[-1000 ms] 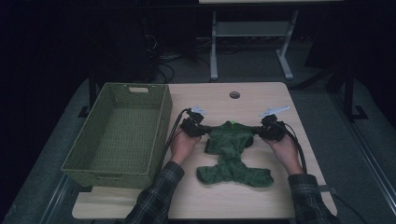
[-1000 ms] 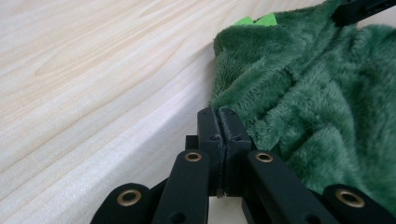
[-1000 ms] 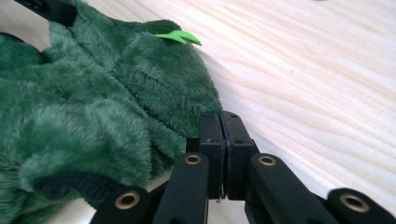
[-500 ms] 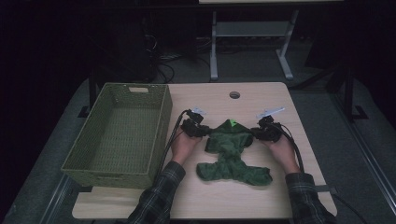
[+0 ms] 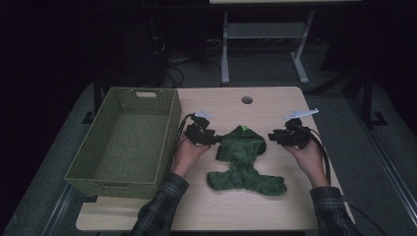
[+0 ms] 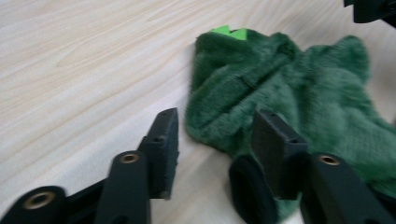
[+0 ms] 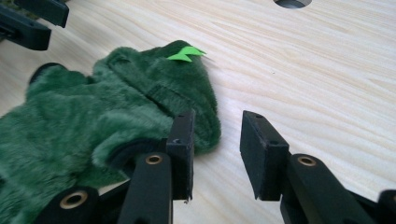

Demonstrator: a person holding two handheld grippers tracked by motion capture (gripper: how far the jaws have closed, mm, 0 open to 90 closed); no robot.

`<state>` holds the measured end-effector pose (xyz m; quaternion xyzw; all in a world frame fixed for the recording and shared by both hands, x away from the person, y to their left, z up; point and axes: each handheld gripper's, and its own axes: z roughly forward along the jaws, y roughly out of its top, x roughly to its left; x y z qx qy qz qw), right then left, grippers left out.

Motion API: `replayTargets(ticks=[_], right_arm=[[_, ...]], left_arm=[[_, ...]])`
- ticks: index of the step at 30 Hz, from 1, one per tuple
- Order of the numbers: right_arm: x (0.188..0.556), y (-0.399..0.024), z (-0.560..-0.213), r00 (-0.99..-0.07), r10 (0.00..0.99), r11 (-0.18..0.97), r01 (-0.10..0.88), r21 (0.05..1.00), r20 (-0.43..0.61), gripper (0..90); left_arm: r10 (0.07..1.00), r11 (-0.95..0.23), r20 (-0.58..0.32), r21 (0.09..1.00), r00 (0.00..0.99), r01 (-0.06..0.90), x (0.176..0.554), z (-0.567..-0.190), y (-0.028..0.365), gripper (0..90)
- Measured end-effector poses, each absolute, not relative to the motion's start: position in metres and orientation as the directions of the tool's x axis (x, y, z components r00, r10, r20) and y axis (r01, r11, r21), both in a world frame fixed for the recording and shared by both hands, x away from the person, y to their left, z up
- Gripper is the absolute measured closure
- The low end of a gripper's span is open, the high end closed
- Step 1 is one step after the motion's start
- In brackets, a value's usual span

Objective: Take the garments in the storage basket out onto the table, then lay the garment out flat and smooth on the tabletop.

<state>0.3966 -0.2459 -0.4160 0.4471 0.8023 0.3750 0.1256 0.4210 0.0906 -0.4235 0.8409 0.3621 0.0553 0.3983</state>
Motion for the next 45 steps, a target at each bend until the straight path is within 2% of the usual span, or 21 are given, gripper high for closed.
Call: replayTargets(ticks=[12,21,45], right_arm=[[0.373,-0.250,-0.415,-0.574,0.804,0.298,0.615,0.730,0.156,60.2],[0.360,-0.245,-0.413,-0.600,0.788,0.318,0.589,0.743,0.138,59.5],[0.332,-0.209,-0.413,-0.685,0.709,0.350,0.546,0.761,0.166,57.5]], left_arm=[[0.603,-0.461,-0.165,0.727,0.781,0.509,0.386,-0.417,0.092,29.0],[0.573,-0.506,-0.136,0.717,0.808,0.479,0.360,-0.426,0.097,17.9],[0.530,-0.552,-0.091,0.718,0.843,0.425,0.288,-0.448,0.118,17.0]])
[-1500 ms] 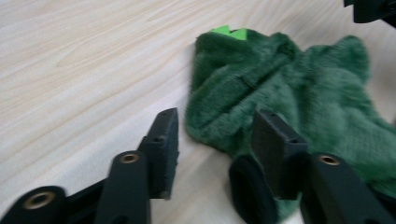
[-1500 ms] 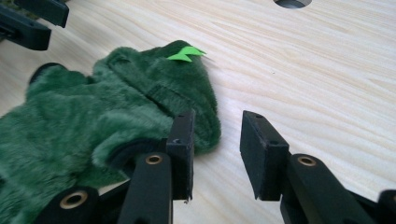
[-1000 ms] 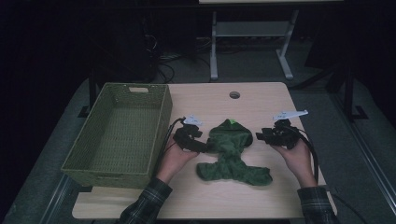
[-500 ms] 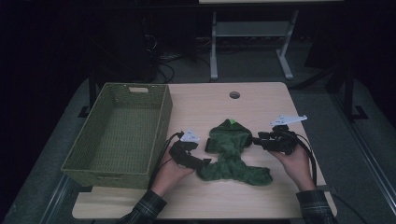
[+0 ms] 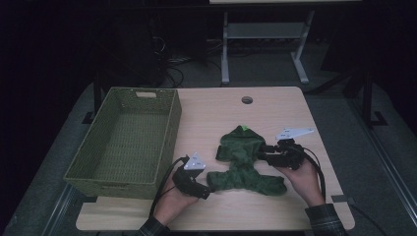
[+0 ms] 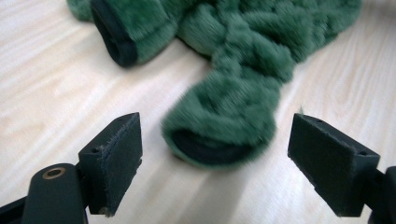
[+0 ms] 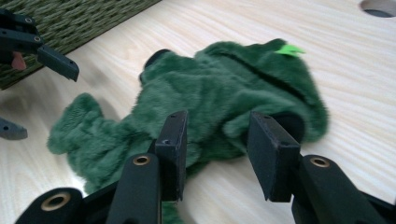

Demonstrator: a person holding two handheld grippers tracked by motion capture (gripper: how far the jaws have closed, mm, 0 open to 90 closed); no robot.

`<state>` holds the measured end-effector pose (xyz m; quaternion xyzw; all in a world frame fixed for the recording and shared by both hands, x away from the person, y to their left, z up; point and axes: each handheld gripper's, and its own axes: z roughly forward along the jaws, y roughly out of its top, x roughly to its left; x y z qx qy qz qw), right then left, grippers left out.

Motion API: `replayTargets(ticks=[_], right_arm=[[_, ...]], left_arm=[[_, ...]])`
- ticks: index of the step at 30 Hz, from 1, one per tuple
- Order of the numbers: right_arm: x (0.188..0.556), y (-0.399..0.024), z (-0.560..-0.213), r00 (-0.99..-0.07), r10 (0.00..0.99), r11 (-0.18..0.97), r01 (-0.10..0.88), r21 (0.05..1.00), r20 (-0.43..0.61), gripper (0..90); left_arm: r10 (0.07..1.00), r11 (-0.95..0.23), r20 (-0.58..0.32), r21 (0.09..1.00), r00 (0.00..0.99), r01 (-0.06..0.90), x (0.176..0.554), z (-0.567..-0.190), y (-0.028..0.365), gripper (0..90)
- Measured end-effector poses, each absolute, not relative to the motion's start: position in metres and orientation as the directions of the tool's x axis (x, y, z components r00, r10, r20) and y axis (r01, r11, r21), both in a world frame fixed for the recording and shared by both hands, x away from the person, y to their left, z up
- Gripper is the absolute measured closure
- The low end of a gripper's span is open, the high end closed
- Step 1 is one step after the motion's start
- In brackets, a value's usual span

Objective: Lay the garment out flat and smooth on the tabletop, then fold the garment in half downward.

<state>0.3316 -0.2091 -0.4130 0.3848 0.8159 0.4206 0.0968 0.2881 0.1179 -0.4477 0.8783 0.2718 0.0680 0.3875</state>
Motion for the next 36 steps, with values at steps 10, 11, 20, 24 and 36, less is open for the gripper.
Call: replayTargets(ticks=[10,11,20,24,36], right_arm=[[0.316,-0.180,-0.412,-0.737,0.652,0.380,0.518,0.766,0.175,57.8],[0.315,-0.176,-0.412,-0.745,0.644,0.385,0.511,0.769,0.173,57.9],[0.298,-0.133,-0.414,-0.815,0.555,0.433,0.455,0.778,0.168,62.8],[0.291,-0.114,-0.417,-0.843,0.505,0.458,0.443,0.771,0.185,67.4],[0.284,-0.070,-0.437,-0.886,0.436,0.545,0.401,0.736,0.159,68.1]], left_arm=[[0.541,-0.569,-0.063,0.706,0.838,0.421,0.260,-0.462,0.122,17.0],[0.545,-0.565,-0.059,0.711,0.837,0.419,0.259,-0.463,0.123,17.0],[0.550,-0.595,-0.012,0.697,0.835,0.401,0.250,-0.471,0.127,17.0],[0.553,-0.594,-0.004,0.700,0.833,0.397,0.248,-0.473,0.130,16.6],[0.544,-0.578,-0.003,0.724,0.839,0.377,0.248,-0.477,0.133,15.4]])
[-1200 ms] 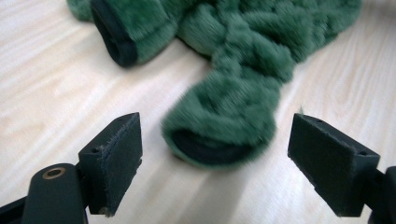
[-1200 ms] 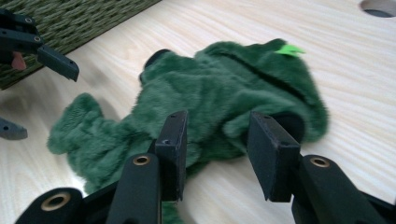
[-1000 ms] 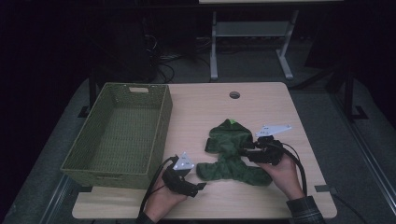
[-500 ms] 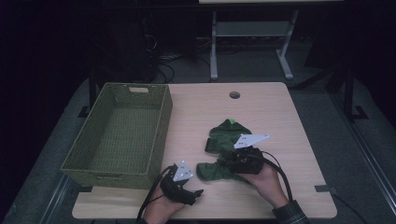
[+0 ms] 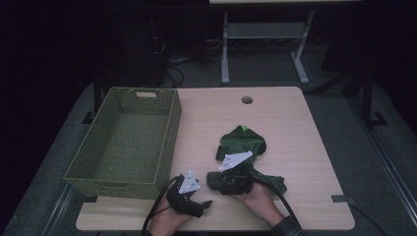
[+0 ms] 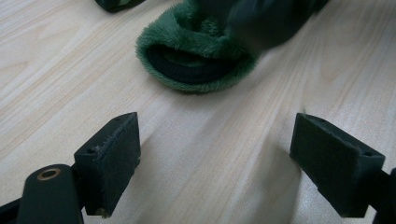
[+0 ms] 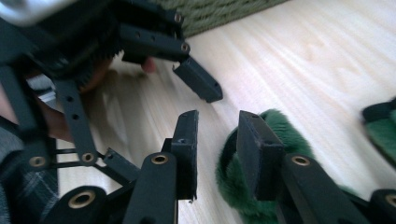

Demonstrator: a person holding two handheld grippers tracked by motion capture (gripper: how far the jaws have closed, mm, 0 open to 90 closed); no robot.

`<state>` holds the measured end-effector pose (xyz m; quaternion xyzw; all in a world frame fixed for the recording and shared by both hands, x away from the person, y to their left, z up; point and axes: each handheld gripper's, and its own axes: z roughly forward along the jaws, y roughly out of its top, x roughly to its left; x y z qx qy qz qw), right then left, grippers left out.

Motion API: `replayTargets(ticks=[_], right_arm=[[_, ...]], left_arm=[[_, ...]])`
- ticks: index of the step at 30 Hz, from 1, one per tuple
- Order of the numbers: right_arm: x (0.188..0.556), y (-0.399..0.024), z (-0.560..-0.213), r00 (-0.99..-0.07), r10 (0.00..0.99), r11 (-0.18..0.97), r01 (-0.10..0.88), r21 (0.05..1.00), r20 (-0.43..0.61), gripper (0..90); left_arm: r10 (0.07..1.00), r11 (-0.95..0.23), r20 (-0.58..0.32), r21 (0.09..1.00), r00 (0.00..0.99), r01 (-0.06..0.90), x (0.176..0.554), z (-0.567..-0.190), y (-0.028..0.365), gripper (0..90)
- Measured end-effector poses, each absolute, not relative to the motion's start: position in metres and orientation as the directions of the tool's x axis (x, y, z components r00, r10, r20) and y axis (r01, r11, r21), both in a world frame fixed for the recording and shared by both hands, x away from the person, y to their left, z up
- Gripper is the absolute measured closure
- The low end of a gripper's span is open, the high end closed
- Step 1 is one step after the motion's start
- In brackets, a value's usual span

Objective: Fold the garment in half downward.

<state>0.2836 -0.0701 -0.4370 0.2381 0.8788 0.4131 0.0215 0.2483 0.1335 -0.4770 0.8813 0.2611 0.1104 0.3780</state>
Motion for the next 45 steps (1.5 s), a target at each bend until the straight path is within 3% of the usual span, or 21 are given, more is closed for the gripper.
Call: replayTargets(ticks=[11,13,16,23,29,45], right_arm=[[0.288,-0.055,-0.463,-0.881,0.468,0.627,0.389,0.674,0.073,71.9],[0.286,-0.054,-0.467,-0.877,0.477,0.623,0.386,0.681,0.061,82.3],[0.283,-0.054,-0.467,-0.881,0.469,0.626,0.378,0.682,0.059,86.9],[0.280,-0.060,-0.463,-0.894,0.425,0.624,0.403,0.670,0.142,87.5],[0.272,-0.079,-0.441,-0.898,0.401,0.537,0.392,0.747,0.184,87.3],[0.282,-0.129,-0.414,-0.848,0.494,0.418,0.422,0.804,0.189,85.8]], left_arm=[[0.540,-0.584,0.001,0.720,0.842,0.374,0.249,-0.477,0.133,15.0],[0.541,-0.583,0.001,0.721,0.841,0.374,0.249,-0.477,0.133,14.9],[0.539,-0.585,0.002,0.721,0.842,0.373,0.250,-0.477,0.133,14.9],[0.537,-0.589,0.005,0.718,0.844,0.371,0.250,-0.477,0.133,14.9],[0.540,-0.580,-0.003,0.724,0.842,0.374,0.250,-0.477,0.133,14.9],[0.539,-0.580,-0.004,0.723,0.842,0.375,0.250,-0.477,0.132,14.9]])
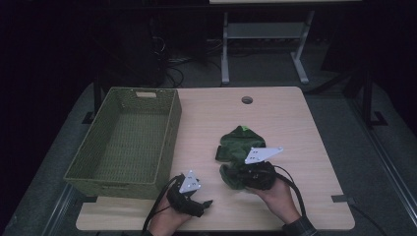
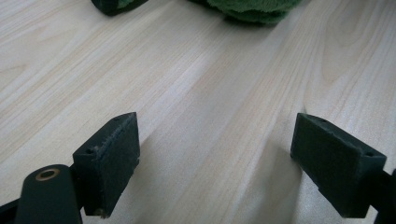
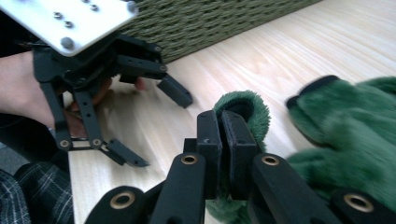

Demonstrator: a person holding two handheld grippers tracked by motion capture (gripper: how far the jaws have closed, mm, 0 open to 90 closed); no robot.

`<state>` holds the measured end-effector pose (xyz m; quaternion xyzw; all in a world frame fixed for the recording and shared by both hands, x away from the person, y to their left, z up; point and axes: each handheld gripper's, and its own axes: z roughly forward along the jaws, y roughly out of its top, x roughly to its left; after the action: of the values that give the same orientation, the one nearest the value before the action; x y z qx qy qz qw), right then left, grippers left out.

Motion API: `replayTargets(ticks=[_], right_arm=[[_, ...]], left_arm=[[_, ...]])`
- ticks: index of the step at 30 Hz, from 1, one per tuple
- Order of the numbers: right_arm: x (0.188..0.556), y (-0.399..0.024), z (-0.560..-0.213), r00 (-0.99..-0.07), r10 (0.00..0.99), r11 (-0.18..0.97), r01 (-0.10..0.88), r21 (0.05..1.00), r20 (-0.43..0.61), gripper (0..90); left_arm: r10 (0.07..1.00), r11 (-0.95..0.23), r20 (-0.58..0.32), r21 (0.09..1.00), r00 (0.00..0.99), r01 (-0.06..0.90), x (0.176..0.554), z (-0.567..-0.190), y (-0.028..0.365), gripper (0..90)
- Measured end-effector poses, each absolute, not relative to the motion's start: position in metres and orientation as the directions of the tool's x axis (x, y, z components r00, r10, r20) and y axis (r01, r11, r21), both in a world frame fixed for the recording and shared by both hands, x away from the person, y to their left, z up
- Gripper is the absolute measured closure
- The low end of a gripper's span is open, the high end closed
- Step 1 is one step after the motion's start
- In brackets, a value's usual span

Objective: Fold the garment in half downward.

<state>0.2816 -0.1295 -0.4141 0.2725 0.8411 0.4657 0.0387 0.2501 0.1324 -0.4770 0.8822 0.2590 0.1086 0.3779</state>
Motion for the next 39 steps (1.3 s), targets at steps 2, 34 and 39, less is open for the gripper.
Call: replayTargets(ticks=[2,34,39], right_arm=[[0.283,-0.132,-0.415,-0.848,0.498,0.422,0.420,0.803,0.182,85.6],[0.294,-0.163,-0.422,-0.785,0.612,0.443,0.445,0.778,0.100,89.4],[0.300,-0.164,-0.438,-0.766,0.634,0.466,0.492,0.735,0.111,89.4]], left_arm=[[0.539,-0.580,-0.004,0.723,0.842,0.374,0.250,-0.477,0.132,14.9],[0.536,-0.585,-0.001,0.721,0.844,0.372,0.251,-0.477,0.131,14.2],[0.534,-0.587,0.000,0.719,0.845,0.372,0.251,-0.477,0.131,14.2]])
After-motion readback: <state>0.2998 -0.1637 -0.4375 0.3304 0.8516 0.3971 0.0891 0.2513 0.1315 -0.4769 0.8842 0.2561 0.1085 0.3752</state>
